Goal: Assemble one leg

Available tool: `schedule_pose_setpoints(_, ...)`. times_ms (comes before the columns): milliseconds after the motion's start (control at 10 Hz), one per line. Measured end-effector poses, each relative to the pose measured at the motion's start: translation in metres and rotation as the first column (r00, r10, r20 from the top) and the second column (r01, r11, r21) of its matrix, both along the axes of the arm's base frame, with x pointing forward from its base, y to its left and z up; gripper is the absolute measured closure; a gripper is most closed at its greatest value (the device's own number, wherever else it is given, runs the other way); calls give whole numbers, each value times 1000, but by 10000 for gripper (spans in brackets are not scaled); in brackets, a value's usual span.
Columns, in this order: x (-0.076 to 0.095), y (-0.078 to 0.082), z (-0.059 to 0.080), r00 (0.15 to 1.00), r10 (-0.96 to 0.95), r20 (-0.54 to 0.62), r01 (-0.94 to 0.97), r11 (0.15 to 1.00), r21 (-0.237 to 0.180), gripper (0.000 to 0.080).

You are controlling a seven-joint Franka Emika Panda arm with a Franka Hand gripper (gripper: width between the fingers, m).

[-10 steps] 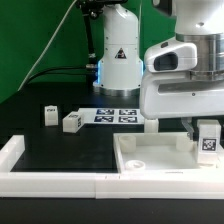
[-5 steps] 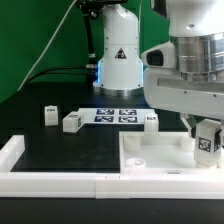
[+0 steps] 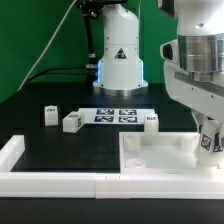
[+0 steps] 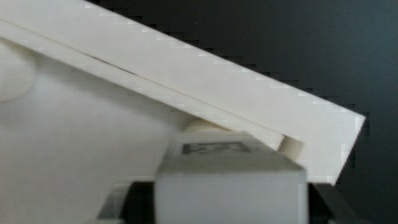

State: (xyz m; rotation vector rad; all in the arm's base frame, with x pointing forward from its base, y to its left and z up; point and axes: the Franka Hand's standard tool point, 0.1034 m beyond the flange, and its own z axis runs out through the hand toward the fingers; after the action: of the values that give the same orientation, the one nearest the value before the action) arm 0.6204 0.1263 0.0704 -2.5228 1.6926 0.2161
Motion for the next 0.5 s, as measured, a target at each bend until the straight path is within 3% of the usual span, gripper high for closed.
schedule_pose_setpoints(100, -1, 1, 0, 996, 92, 12, -92, 996, 6, 349)
schedule_pose_setpoints(200, -1, 1, 0, 985, 171, 24, -171, 985, 11, 349)
schedule_pose_setpoints(300, 0, 1, 1, 972, 232, 36, -232, 973, 12, 215)
schedule_pose_setpoints(500, -1, 0, 0, 848, 522, 91, -525, 851, 11, 156)
